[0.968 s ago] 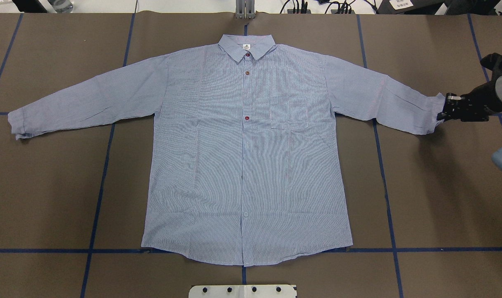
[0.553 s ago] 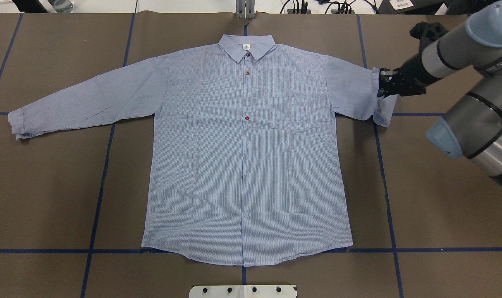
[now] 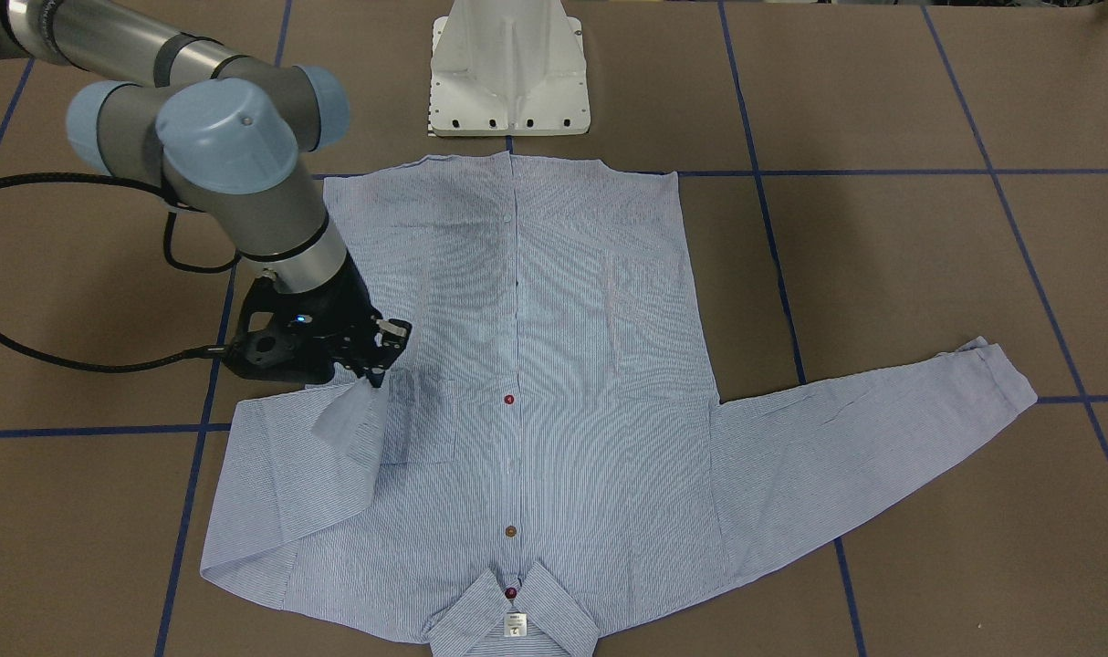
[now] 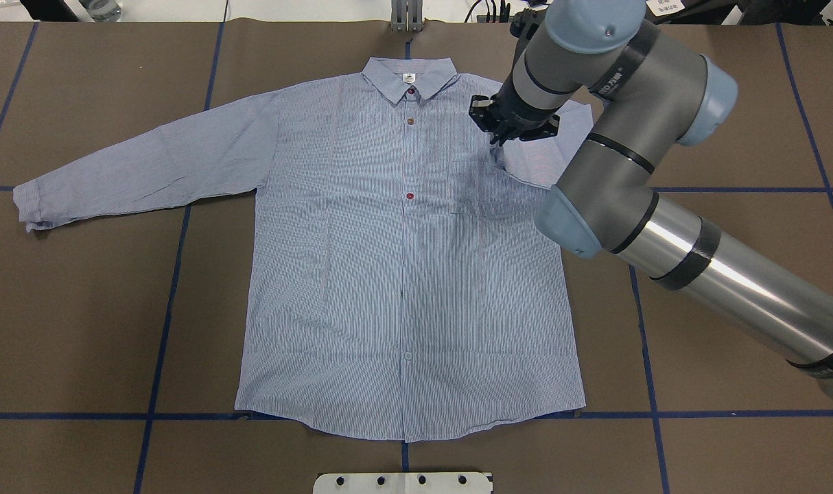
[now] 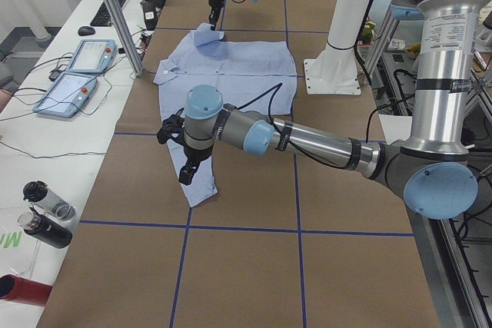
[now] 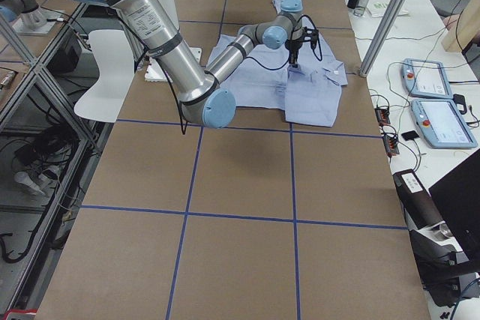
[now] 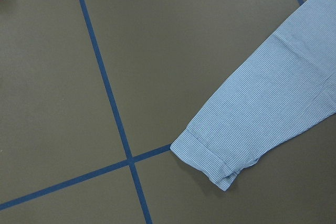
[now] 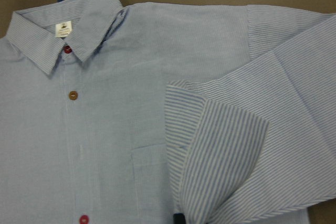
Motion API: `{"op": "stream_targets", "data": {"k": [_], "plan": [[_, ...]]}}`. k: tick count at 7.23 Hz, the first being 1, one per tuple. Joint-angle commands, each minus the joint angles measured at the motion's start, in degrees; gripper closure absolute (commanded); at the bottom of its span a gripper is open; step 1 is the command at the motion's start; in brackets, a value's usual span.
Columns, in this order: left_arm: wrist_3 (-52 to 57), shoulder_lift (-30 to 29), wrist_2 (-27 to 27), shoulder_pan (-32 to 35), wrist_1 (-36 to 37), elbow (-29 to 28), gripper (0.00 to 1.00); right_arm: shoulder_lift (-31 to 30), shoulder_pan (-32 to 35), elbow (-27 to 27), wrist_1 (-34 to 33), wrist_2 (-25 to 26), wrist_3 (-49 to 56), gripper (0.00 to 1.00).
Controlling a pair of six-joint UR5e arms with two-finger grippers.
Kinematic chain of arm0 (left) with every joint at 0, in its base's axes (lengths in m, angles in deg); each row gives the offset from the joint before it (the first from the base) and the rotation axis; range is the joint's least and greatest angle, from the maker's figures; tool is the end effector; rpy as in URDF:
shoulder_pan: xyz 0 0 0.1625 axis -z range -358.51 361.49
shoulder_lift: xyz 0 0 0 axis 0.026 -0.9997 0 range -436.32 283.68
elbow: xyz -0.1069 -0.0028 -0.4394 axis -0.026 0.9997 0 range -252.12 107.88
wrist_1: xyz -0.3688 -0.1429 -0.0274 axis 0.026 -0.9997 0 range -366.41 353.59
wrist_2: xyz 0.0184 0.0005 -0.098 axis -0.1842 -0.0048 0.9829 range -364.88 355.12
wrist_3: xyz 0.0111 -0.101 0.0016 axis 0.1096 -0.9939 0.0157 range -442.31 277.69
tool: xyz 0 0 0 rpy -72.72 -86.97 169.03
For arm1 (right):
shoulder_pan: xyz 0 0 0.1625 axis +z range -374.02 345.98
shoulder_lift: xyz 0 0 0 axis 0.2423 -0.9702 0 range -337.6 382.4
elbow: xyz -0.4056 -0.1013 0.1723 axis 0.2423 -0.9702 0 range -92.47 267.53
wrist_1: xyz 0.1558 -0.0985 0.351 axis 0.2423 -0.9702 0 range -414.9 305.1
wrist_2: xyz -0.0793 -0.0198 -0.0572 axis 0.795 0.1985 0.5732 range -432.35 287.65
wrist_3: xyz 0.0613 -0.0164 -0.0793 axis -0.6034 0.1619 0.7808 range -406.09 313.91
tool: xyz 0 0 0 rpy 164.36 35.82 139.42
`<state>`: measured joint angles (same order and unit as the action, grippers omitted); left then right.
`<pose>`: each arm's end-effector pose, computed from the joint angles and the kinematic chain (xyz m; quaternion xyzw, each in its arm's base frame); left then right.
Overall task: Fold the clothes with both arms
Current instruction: 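Carry the sleeve cuff with the right gripper across toward the collar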
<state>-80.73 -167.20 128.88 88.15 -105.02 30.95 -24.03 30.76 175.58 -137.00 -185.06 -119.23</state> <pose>-0.0344 -0.4924 0.5543 0.1758 0.3683 0.1119 0.9061 -0.4496 -0.5788 0.2271 0.0568 -0.4442 0.1348 0.8839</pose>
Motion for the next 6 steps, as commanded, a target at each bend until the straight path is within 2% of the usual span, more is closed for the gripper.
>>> {"op": "stream_targets", "data": {"k": [1, 3, 6], "plan": [[0.00, -0.09, -0.17, 0.00, 0.00, 0.03, 0.00, 8.51, -3.19, -10.83, 8.22, 3.87, -7.24, 1.00], [0.00, 0.00, -0.17, 0.00, 0.00, 0.03, 0.00, 13.89, -4.61, -19.20, 14.74, 6.27, -9.38, 1.00], [0.00, 0.00, -0.17, 0.00, 0.00, -0.06, 0.00, 17.94, -6.27, -23.87, 16.71, 8.46, -10.17, 1.00]]}}
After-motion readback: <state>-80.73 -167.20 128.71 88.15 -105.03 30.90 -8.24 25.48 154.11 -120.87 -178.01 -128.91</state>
